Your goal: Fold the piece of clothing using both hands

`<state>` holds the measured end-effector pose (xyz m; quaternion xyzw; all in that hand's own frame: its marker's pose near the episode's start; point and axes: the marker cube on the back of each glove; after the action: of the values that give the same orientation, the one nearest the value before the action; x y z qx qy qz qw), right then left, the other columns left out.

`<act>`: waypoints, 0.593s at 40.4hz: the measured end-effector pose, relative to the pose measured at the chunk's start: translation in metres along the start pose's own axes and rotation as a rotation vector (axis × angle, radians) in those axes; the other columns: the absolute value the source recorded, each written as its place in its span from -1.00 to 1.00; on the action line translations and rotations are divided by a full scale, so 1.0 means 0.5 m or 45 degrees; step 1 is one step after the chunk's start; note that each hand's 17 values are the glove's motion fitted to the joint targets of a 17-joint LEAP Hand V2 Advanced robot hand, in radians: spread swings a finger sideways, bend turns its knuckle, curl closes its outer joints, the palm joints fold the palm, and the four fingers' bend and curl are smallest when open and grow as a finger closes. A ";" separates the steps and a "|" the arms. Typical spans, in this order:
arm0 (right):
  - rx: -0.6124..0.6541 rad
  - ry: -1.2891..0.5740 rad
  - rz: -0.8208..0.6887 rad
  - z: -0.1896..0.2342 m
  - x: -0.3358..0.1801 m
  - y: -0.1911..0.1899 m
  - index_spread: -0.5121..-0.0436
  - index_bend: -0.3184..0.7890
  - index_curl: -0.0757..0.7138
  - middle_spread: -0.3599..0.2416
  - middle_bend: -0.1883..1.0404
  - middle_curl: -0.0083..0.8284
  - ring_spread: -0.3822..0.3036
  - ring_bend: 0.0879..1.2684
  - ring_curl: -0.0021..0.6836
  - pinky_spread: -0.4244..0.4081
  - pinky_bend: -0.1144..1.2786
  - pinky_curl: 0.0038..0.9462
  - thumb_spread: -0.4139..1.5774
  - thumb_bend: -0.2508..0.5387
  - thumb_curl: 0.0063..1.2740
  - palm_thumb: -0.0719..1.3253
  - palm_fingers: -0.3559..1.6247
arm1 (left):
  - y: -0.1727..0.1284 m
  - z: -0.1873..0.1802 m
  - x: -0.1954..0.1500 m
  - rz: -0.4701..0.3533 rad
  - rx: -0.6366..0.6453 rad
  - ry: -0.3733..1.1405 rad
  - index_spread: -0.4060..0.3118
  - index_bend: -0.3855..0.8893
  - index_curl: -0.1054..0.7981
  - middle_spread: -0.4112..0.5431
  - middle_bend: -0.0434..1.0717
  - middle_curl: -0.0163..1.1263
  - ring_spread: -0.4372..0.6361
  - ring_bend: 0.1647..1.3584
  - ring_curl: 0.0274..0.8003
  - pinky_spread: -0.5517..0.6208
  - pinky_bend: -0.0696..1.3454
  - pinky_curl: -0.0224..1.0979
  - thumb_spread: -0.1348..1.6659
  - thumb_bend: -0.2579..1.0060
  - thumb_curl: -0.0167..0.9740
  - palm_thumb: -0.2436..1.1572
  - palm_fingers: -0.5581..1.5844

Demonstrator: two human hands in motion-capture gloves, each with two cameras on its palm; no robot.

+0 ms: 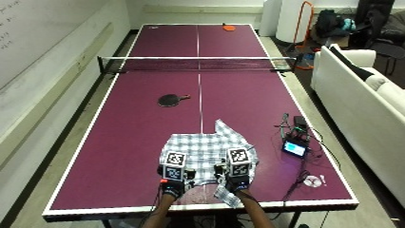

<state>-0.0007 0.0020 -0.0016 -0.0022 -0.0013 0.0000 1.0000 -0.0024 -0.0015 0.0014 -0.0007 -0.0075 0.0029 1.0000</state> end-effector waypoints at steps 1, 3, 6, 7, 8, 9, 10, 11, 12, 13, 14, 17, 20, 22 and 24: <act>-0.004 -0.002 0.000 -0.002 -0.001 0.003 0.45 -0.08 -0.68 0.12 -0.33 -0.85 0.28 -0.76 -0.90 0.33 -0.36 -0.86 -0.13 0.17 -0.94 -0.47 -0.36 | 0.001 -0.001 0.000 0.002 0.002 0.000 0.07 -0.27 -0.73 0.02 -0.66 -0.92 0.07 -0.49 -0.84 0.24 -0.32 -0.80 -0.39 -0.54 -0.93 -0.56 -0.16; -0.020 -0.009 0.002 -0.011 -0.005 0.014 0.27 -0.10 -0.60 0.10 -0.33 -0.79 0.33 -0.75 -0.83 0.41 -0.34 -0.79 0.03 0.23 -0.91 -0.42 -0.38 | 0.005 -0.007 0.000 0.010 0.011 0.004 0.05 -0.26 -0.69 0.06 -0.64 -0.87 0.14 -0.42 -0.73 0.32 -0.27 -0.73 -0.24 -0.54 -0.91 -0.55 -0.18; -0.037 -0.012 0.007 -0.020 -0.008 0.026 0.07 -0.12 -0.51 0.08 -0.33 -0.72 0.38 -0.74 -0.75 0.49 -0.33 -0.71 0.23 0.28 -0.88 -0.39 -0.40 | 0.011 -0.012 0.001 0.010 0.016 0.014 0.03 -0.24 -0.65 0.10 -0.62 -0.81 0.22 -0.34 -0.62 0.41 -0.23 -0.65 -0.06 -0.56 -0.88 -0.55 -0.22; -0.038 -0.011 0.008 -0.019 -0.008 0.026 0.02 -0.12 -0.48 0.08 -0.33 -0.69 0.39 -0.73 -0.73 0.51 -0.33 -0.69 0.29 0.29 -0.87 -0.38 -0.40 | 0.012 -0.013 0.001 0.008 0.014 0.015 0.03 -0.24 -0.64 0.11 -0.62 -0.79 0.24 -0.32 -0.60 0.43 -0.21 -0.63 -0.01 -0.56 -0.86 -0.55 -0.23; -0.035 -0.011 0.008 -0.017 -0.007 0.024 -0.02 -0.12 -0.46 0.07 -0.33 -0.67 0.41 -0.73 -0.72 0.53 -0.32 -0.67 0.34 0.29 -0.86 -0.38 -0.40 | 0.014 -0.014 0.002 0.008 0.013 0.013 0.03 -0.23 -0.62 0.12 -0.61 -0.78 0.26 -0.30 -0.58 0.45 -0.20 -0.62 0.03 -0.57 -0.85 -0.55 -0.23; -0.031 -0.011 0.009 -0.013 -0.005 0.020 -0.06 -0.13 -0.44 0.07 -0.33 -0.65 0.42 -0.73 -0.70 0.55 -0.32 -0.66 0.38 0.30 -0.85 -0.37 -0.41 | 0.015 -0.014 0.002 0.009 0.012 0.009 0.02 -0.22 -0.61 0.13 -0.61 -0.77 0.28 -0.29 -0.56 0.46 -0.20 -0.60 0.07 -0.57 -0.84 -0.55 -0.24; -0.026 -0.011 0.011 -0.010 -0.004 0.017 -0.10 -0.14 -0.43 0.06 -0.33 -0.63 0.43 -0.73 -0.69 0.57 -0.32 -0.64 0.42 0.29 -0.84 -0.37 -0.41 | 0.015 -0.014 0.001 0.010 0.012 0.003 0.02 -0.22 -0.60 0.14 -0.61 -0.75 0.29 -0.27 -0.54 0.48 -0.19 -0.59 0.10 -0.58 -0.83 -0.54 -0.25; -0.022 -0.011 0.014 -0.008 -0.002 0.014 -0.13 -0.15 -0.42 0.06 -0.32 -0.61 0.44 -0.72 -0.67 0.58 -0.32 -0.63 0.46 0.29 -0.83 -0.37 -0.42 | 0.014 -0.014 0.001 0.010 0.013 -0.004 0.02 -0.22 -0.59 0.14 -0.60 -0.74 0.30 -0.26 -0.53 0.49 -0.18 -0.58 0.13 -0.58 -0.82 -0.54 -0.25; -0.018 -0.011 0.017 -0.008 -0.002 0.013 -0.15 -0.16 -0.41 0.06 -0.32 -0.60 0.45 -0.72 -0.66 0.59 -0.31 -0.61 0.49 0.29 -0.83 -0.37 -0.43 | 0.013 -0.012 0.000 0.009 0.013 -0.011 0.01 -0.21 -0.57 0.15 -0.60 -0.73 0.32 -0.25 -0.52 0.50 -0.18 -0.57 0.16 -0.59 -0.81 -0.54 -0.26; -0.017 -0.013 0.018 -0.010 -0.002 0.014 -0.16 -0.16 -0.39 0.05 -0.32 -0.58 0.45 -0.71 -0.64 0.60 -0.31 -0.60 0.53 0.29 -0.82 -0.37 -0.43 | 0.011 -0.011 -0.001 0.009 0.011 -0.016 0.01 -0.21 -0.56 0.15 -0.60 -0.72 0.33 -0.24 -0.51 0.51 -0.17 -0.56 0.18 -0.59 -0.80 -0.54 -0.26; -0.017 -0.014 0.019 -0.012 -0.003 0.016 -0.17 -0.19 -0.40 0.05 -0.32 -0.56 0.46 -0.70 -0.63 0.61 -0.30 -0.59 0.55 0.28 -0.81 -0.37 -0.44 | 0.010 -0.009 -0.002 0.010 0.008 -0.020 0.01 -0.21 -0.55 0.16 -0.59 -0.71 0.33 -0.24 -0.50 0.52 -0.17 -0.55 0.21 -0.60 -0.79 -0.54 -0.27; -0.019 -0.013 0.014 -0.016 -0.001 0.021 -0.22 -0.21 -0.38 0.05 -0.31 -0.51 0.48 -0.68 -0.59 0.63 -0.29 -0.55 0.62 0.27 -0.79 -0.37 -0.46 | 0.007 -0.005 -0.005 0.008 0.000 -0.026 0.01 -0.20 -0.52 0.17 -0.59 -0.68 0.36 -0.22 -0.48 0.54 -0.16 -0.52 0.26 -0.61 -0.76 -0.54 -0.28; -0.016 -0.002 0.014 -0.008 0.007 0.015 -0.24 -0.21 -0.37 0.04 -0.30 -0.46 0.49 -0.67 -0.55 0.65 -0.27 -0.52 0.67 0.25 -0.77 -0.37 -0.48 | -0.001 0.000 -0.005 0.008 0.007 -0.024 0.00 -0.20 -0.49 0.18 -0.59 -0.65 0.37 -0.20 -0.46 0.56 -0.15 -0.50 0.30 -0.61 -0.73 -0.55 -0.29; -0.023 0.004 0.020 -0.005 0.012 0.016 -0.24 -0.23 -0.37 0.04 -0.29 -0.44 0.50 -0.65 -0.53 0.66 -0.26 -0.50 0.70 0.23 -0.76 -0.37 -0.49 | -0.011 0.007 -0.003 0.010 0.022 -0.016 0.00 -0.20 -0.47 0.18 -0.59 -0.63 0.38 -0.19 -0.44 0.56 -0.15 -0.49 0.32 -0.62 -0.71 -0.55 -0.29; -0.020 0.001 0.022 0.000 0.014 0.014 -0.25 -0.22 -0.36 0.04 -0.28 -0.41 0.50 -0.64 -0.51 0.66 -0.26 -0.48 0.72 0.21 -0.75 -0.37 -0.50 | -0.009 0.006 0.000 0.012 0.030 -0.007 0.00 -0.19 -0.45 0.19 -0.59 -0.62 0.38 -0.18 -0.43 0.57 -0.14 -0.48 0.34 -0.62 -0.70 -0.55 -0.30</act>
<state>0.0060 0.0089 -0.0017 -0.0102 -0.0010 0.0087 0.9999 -0.0025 -0.0062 0.0042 0.0111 -0.0103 0.0077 0.9999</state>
